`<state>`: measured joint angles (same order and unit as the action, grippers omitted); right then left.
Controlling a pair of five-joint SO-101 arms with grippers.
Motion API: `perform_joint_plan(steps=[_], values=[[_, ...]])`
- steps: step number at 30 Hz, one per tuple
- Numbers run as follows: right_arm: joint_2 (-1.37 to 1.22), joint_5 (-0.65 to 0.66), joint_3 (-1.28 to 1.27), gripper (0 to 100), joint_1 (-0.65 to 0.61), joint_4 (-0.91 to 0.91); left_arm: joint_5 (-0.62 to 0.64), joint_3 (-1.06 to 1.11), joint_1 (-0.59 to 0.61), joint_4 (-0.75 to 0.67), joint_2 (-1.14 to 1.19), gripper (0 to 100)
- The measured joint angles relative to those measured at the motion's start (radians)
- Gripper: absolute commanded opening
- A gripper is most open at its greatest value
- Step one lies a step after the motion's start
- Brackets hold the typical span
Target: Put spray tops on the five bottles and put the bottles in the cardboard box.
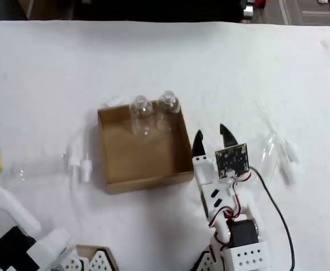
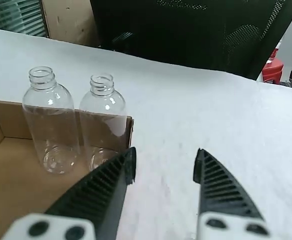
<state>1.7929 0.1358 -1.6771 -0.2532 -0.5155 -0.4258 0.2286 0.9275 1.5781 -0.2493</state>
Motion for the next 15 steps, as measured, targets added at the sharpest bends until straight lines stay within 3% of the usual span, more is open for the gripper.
perform_joint_plan(steps=[8,15], values=[[0.0,0.0,0.0,16.6,0.0,0.0,0.632,0.212,-0.002,-0.155,0.0,28],[0.0,0.0,0.0,16.6,0.0,0.0,1.089,0.437,0.023,-0.546,0.0,28]])
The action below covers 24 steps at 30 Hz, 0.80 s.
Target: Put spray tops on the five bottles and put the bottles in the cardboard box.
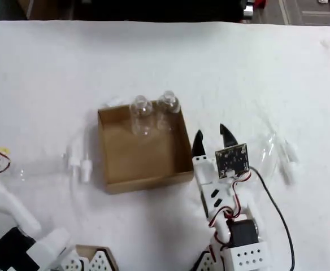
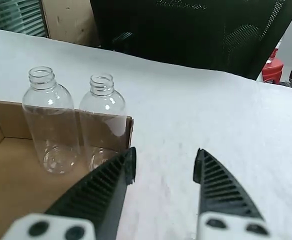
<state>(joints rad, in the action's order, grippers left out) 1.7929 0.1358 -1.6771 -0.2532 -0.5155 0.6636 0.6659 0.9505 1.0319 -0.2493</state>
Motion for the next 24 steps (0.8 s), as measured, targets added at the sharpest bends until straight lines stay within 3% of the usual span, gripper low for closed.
perform_joint_plan(steps=[3,18,24], values=[[0.0,0.0,0.0,16.6,0.0,0.0,0.143,0.107,-0.003,-0.118,0.0,28],[0.0,0.0,0.0,16.6,0.0,0.0,0.149,0.16,-0.061,-0.18,0.005,28],[0.0,0.0,0.0,16.6,0.0,0.0,0.149,0.068,-0.063,-0.184,0.213,27]])
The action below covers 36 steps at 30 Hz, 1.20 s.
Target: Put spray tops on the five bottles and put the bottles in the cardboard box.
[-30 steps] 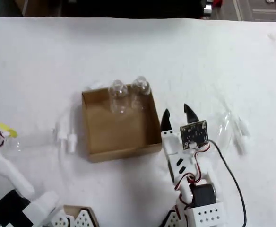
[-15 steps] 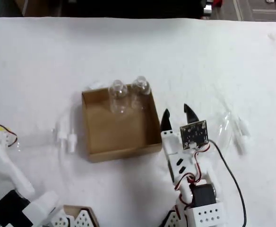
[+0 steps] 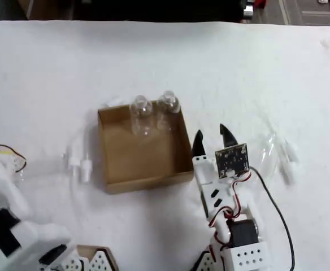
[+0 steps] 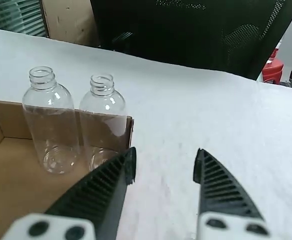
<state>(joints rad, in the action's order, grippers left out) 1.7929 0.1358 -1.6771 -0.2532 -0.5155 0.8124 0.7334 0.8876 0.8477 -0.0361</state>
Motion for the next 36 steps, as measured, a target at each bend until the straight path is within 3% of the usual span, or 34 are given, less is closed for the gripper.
perform_joint_plan(steps=[6,26,29,34,36], values=[[0.0,0.0,0.0,16.6,0.0,0.0,0.002,-0.161,0.017,0.209,0.063,27],[0.0,0.0,0.0,16.6,0.0,0.0,0.063,-0.17,0.044,0.19,0.069,27],[0.0,0.0,0.0,16.6,0.0,0.0,0.063,-0.17,0.051,0.189,0.069,22],[0.0,0.0,0.0,16.6,0.0,0.0,0.063,-0.17,0.051,0.189,0.069,4],[0.0,0.0,0.0,16.6,0.0,0.0,0.063,-0.172,0.051,0.189,0.069,2]])
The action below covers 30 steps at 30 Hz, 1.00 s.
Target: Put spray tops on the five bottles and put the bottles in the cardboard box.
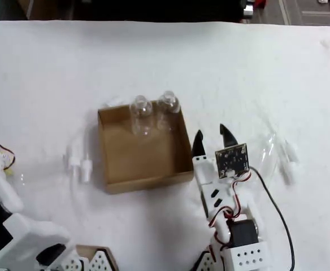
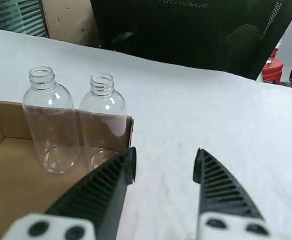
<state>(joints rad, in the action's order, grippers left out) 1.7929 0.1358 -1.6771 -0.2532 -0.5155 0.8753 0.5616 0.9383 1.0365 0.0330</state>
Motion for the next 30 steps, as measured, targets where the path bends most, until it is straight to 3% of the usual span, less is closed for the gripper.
perform_joint_plan(steps=[13,17,24,30], values=[[0.0,0.0,0.0,16.6,0.0,0.0,-0.025,-0.006,-0.037,-0.072,0.0,3],[0.0,0.0,0.0,16.6,0.0,0.0,-0.048,-0.1,-0.048,-0.054,-0.017,3],[0.0,0.0,0.0,16.6,0.0,0.0,-0.362,-0.339,-0.107,0.094,-0.247,3],[0.0,0.0,0.0,16.6,0.0,0.0,-0.666,-0.41,-0.324,0.118,-0.543,2]])
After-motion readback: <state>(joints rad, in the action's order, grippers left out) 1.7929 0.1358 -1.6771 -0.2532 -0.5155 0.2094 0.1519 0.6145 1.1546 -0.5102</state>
